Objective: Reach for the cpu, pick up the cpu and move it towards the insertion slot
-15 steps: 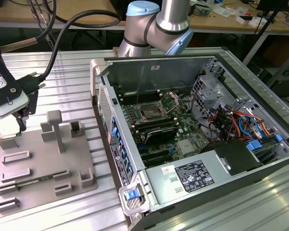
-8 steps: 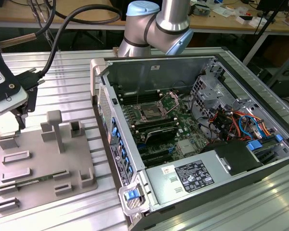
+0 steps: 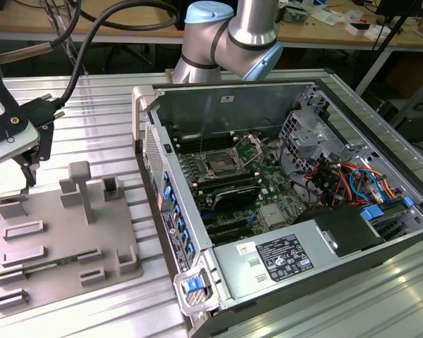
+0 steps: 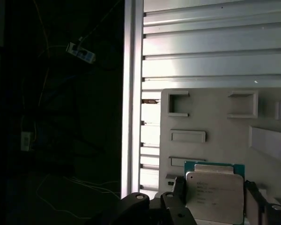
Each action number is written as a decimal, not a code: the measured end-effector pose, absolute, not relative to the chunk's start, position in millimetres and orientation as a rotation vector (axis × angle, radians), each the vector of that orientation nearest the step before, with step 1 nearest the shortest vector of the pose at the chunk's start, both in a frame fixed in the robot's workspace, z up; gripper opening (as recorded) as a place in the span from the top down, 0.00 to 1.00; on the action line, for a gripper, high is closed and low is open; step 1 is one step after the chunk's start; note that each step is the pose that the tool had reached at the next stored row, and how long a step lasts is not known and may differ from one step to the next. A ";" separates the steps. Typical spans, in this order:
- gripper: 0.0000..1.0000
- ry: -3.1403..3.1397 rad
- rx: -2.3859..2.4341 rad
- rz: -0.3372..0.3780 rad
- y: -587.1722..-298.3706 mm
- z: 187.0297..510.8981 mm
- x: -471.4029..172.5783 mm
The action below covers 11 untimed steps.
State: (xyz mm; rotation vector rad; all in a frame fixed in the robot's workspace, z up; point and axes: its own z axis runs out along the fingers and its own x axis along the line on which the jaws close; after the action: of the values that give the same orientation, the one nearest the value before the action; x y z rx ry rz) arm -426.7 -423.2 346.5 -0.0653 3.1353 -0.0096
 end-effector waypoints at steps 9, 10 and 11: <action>0.45 3.137 -0.065 -0.010 -423.3 348.0 -418.0; 0.45 3.137 -0.065 -0.010 -423.2 348.0 -416.2; 0.45 3.137 -0.065 -0.009 -423.2 347.9 -414.5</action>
State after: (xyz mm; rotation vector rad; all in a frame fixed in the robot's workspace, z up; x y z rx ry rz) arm -414.5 -423.2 347.9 -0.0654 3.1367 -0.0095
